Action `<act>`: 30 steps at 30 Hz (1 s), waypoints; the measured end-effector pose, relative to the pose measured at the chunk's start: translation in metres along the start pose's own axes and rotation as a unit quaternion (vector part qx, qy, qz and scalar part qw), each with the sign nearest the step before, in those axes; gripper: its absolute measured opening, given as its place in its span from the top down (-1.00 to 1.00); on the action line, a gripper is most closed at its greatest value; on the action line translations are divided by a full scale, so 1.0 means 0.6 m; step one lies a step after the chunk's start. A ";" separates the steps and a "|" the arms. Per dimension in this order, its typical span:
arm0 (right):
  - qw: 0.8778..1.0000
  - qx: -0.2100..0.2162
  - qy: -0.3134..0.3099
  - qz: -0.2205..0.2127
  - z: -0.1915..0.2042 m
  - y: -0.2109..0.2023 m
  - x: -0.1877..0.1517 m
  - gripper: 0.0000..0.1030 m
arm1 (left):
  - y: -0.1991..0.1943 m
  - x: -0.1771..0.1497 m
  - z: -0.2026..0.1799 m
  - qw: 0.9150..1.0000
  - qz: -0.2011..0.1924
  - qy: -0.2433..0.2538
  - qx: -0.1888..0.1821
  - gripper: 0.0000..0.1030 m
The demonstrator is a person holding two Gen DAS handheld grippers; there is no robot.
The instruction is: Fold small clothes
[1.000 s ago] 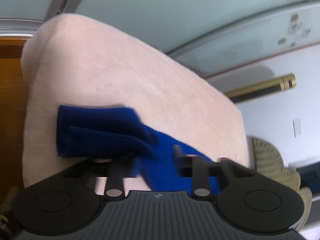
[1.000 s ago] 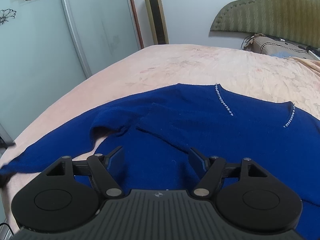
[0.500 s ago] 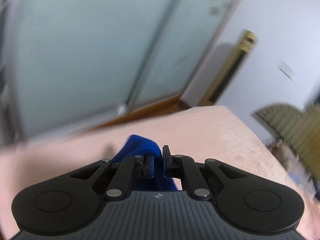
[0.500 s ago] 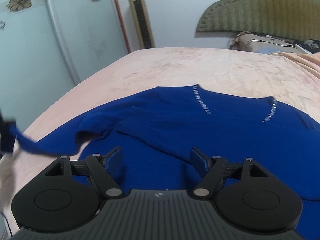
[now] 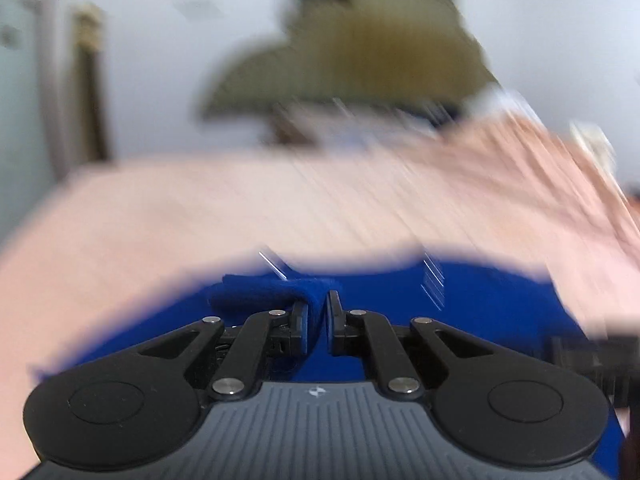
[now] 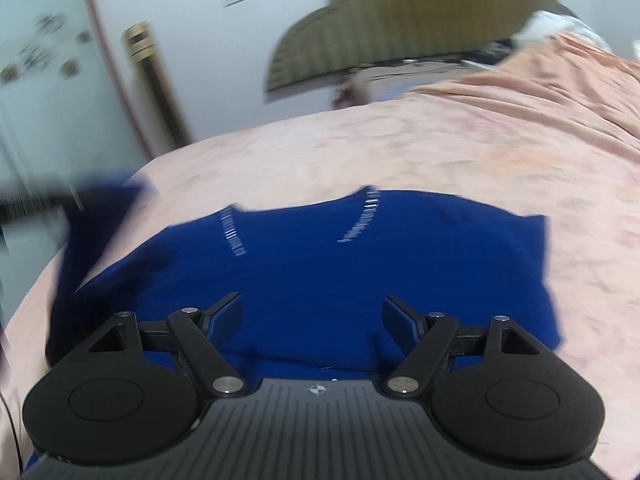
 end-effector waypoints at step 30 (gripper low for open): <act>0.946 0.016 -0.323 0.021 0.264 0.143 -0.035 -0.16 | -0.177 -0.158 0.203 0.989 0.022 -0.116 0.093 -1.00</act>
Point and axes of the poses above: each gripper's, at about its wrist camera, not at the fingertips, and y roughly the way its jaws point, z to its left, x to its top, the point moved 6 cm from there along y, roughly the way its jaws point, and after that the axes turned 3 degrees about -y, right-handed, at the moved point
